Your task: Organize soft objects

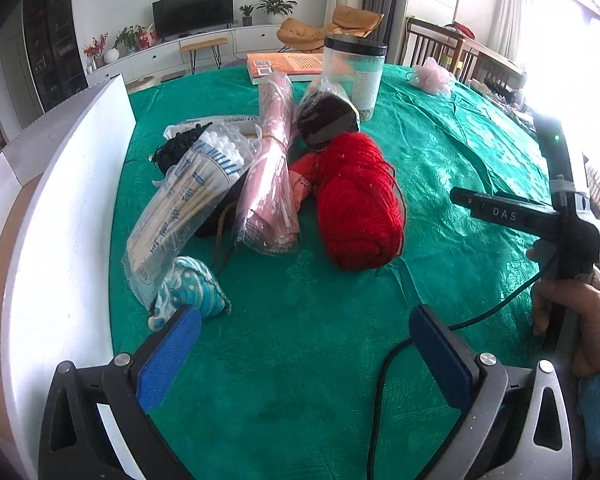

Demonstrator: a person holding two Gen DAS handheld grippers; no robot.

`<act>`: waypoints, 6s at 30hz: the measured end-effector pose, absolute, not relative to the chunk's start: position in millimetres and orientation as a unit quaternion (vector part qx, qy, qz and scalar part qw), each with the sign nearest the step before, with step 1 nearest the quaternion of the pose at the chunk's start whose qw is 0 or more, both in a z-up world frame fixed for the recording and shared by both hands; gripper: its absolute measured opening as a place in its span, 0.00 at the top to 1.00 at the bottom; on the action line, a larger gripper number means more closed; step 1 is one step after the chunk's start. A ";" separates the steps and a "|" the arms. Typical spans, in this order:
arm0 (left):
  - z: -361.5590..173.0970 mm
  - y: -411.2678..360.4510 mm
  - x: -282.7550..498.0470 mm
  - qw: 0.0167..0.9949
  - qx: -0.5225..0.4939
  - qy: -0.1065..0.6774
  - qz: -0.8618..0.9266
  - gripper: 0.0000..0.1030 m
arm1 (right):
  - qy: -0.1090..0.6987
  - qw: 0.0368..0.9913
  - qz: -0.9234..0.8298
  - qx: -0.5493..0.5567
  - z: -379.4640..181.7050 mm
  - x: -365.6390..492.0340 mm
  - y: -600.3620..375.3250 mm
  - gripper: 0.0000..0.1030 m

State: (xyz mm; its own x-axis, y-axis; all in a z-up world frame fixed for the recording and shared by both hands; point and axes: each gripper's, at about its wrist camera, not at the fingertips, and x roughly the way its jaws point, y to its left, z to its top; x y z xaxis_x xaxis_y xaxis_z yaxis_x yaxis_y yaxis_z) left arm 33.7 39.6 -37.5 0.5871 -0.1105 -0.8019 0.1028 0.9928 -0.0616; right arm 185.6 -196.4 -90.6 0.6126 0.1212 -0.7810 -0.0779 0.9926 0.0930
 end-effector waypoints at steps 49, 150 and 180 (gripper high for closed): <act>-13.6 11.6 267.4 0.862 -0.039 0.496 -0.097 0.51 | 0.454 0.878 0.092 0.123 -52.0 520.8 -343.0 0.90; -95.4 1.9 105.3 0.886 0.028 0.458 -0.066 0.00 | 0.441 0.897 0.003 0.002 -94.3 220.9 -237.0 0.16; -95.3 1.9 105.3 0.886 0.027 0.458 -0.065 0.00 | 0.441 0.897 0.003 0.002 -94.3 221.1 -237.0 0.16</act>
